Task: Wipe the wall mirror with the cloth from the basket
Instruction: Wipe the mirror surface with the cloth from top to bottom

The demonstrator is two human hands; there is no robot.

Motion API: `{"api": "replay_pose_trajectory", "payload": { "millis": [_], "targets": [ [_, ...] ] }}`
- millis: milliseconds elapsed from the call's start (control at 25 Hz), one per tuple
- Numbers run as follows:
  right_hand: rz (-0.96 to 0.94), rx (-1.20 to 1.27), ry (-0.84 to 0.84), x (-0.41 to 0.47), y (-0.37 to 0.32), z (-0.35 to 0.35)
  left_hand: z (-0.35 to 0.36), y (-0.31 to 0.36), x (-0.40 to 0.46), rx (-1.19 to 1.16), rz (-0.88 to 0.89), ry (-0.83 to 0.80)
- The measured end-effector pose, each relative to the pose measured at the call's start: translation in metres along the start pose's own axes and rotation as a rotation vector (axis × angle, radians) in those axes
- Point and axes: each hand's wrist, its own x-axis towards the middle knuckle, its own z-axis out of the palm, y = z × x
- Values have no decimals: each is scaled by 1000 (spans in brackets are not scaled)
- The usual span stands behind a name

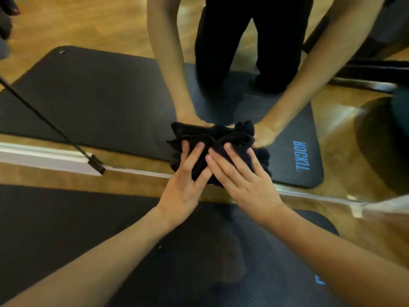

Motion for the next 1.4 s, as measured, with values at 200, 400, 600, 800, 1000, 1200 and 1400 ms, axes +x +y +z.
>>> {"api": "replay_pose_trajectory", "payload": {
  "millis": [200,400,600,800,1000,1200,1400],
  "targets": [
    [62,-50,-62,-104,96,-37,64,107,50,11,147,-79],
    [124,-121,-184,-192,176,-72,118,195,101,60,305,-77],
    [304,-98,-218,-252,217,-90,160,257,140,118,442,-85],
    [420,-68,-263,-277,209,-60,172,262,141,157,498,-127],
    [460,-20,-312,-298,182,-27,186,242,125,188,577,-217],
    [553,60,-186,-276,141,-5,184,211,109,191,642,-238],
    [602,178,-110,-236,102,5,158,169,102,227,713,-209]
  ]
}}
